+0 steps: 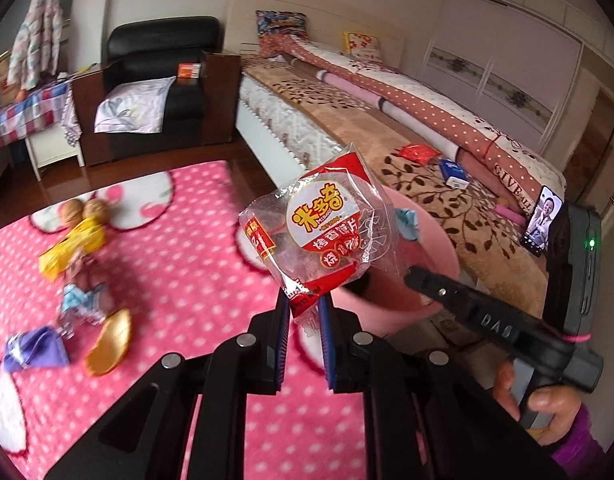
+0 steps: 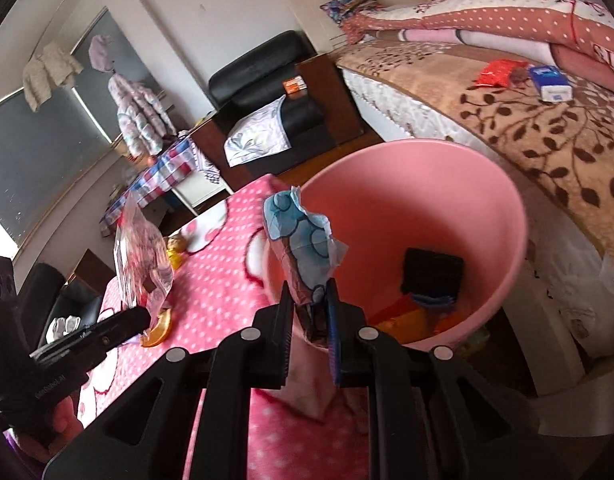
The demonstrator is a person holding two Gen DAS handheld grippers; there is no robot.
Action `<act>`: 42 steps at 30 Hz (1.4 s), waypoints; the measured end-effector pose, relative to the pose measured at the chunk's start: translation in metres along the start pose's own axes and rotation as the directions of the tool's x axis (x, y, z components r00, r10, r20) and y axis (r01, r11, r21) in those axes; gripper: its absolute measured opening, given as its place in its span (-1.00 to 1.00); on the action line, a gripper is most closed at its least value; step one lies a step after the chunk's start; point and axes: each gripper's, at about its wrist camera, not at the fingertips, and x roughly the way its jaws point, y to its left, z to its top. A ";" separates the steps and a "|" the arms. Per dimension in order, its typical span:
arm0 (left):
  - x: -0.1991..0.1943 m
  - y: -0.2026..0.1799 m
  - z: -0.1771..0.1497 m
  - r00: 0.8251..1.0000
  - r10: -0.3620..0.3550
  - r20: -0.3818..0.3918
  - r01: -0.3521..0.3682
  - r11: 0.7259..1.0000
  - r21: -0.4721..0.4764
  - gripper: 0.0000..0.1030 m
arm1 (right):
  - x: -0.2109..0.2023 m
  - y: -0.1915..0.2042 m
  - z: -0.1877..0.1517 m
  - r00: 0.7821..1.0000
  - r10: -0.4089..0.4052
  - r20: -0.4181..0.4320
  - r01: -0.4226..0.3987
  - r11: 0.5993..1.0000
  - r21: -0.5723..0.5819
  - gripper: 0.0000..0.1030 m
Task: Collect trash
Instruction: 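Carry the snack bag and wrapper over the pink bucket with both grippers, then open both grippers to drop the bag and wrapper into the bucket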
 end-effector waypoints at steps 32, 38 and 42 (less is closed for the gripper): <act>0.082 -0.030 0.013 0.994 -0.006 -0.113 0.009 0.999 0.031 -0.57 | 0.011 -0.035 0.006 0.995 -0.101 -0.001 0.101 0.993 0.064 -0.70; 0.077 -0.029 0.014 0.995 -0.008 -0.101 0.011 1.000 0.021 -0.33 | 0.012 -0.036 0.006 0.994 -0.105 -0.007 0.105 0.991 0.079 -0.69; 0.071 -0.027 0.015 0.996 -0.009 -0.089 0.010 1.000 0.016 -0.24 | 0.013 -0.037 0.006 0.995 -0.101 -0.022 0.102 0.990 0.094 -0.64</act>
